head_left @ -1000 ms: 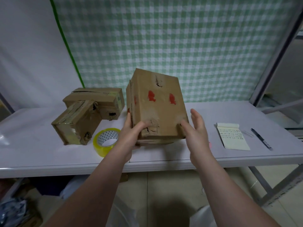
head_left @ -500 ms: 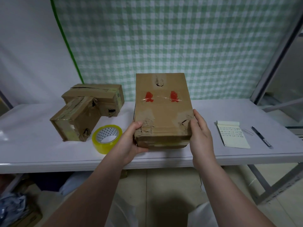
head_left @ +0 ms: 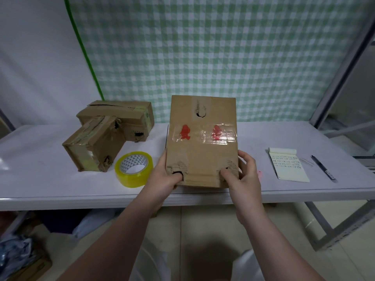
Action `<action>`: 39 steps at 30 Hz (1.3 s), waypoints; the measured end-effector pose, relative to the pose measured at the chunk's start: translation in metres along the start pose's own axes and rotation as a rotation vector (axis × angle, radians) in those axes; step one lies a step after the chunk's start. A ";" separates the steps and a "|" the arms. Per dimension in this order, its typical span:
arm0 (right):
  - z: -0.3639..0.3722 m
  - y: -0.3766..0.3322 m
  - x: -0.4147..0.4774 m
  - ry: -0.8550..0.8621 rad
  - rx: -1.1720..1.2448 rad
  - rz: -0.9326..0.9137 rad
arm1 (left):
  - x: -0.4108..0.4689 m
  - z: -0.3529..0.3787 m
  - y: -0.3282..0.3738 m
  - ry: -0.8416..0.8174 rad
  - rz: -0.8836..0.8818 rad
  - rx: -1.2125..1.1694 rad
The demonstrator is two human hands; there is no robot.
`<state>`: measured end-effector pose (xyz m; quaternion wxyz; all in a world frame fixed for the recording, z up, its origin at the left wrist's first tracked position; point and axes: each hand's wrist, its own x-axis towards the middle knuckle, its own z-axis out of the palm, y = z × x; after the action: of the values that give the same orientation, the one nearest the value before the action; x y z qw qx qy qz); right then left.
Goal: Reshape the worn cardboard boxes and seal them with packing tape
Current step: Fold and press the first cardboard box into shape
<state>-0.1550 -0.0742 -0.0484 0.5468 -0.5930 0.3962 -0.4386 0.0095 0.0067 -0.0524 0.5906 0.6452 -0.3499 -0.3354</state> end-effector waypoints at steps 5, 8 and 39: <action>0.003 0.003 -0.006 0.100 -0.024 0.046 | -0.014 0.012 0.006 0.043 0.166 0.120; 0.002 0.005 -0.009 0.124 -0.006 0.045 | -0.015 0.014 0.006 0.051 0.223 0.151; -0.003 -0.010 -0.002 -0.024 -0.587 -0.355 | -0.017 -0.021 0.007 0.034 0.551 0.663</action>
<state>-0.1586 -0.0726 -0.0388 0.2727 -0.7898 0.3896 -0.3874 0.0174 0.0316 -0.0431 0.4244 0.6882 -0.5880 -0.0240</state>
